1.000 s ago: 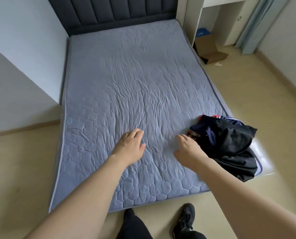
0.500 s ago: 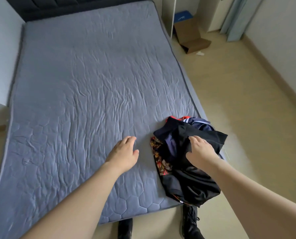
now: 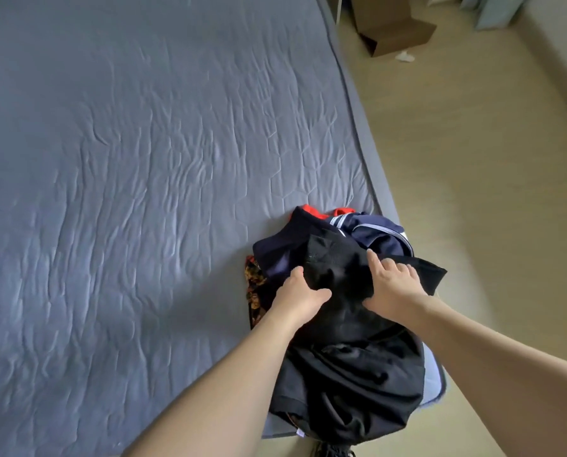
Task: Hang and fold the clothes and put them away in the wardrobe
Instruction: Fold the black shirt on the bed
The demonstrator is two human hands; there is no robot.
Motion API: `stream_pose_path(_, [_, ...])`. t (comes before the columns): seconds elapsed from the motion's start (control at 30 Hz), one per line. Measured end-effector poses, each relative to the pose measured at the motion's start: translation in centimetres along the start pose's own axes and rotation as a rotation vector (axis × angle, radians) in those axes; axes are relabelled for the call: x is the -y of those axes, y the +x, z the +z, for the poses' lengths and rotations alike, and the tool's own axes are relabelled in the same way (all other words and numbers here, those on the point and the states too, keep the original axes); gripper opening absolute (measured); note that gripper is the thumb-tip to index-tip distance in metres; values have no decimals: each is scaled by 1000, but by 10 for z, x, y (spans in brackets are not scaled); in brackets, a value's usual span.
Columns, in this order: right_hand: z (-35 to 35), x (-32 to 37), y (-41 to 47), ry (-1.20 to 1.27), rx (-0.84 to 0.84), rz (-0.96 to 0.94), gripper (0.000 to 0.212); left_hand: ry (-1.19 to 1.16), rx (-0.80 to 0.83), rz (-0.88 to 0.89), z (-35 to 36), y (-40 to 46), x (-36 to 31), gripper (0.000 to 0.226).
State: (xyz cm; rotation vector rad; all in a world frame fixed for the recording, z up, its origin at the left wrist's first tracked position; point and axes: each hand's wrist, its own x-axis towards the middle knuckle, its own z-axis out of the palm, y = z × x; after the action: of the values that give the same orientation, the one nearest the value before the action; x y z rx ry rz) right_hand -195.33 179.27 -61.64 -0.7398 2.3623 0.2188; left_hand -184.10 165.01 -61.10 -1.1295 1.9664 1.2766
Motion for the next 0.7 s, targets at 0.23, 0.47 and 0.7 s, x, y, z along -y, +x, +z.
stream_pose_path(0.23, [6, -10, 4, 89, -85, -73, 105, -244, 88, 161, 3, -12, 13, 22])
stream_pose_path(0.47, [-9, 13, -28, -181, 128, -365, 76, -888, -168, -179, -24, -74, 87, 12])
stream_pose_path(0.7, [-70, 118, -39, 247, 33, -326, 31, -1051, -419, -330, -113, -83, 77, 29])
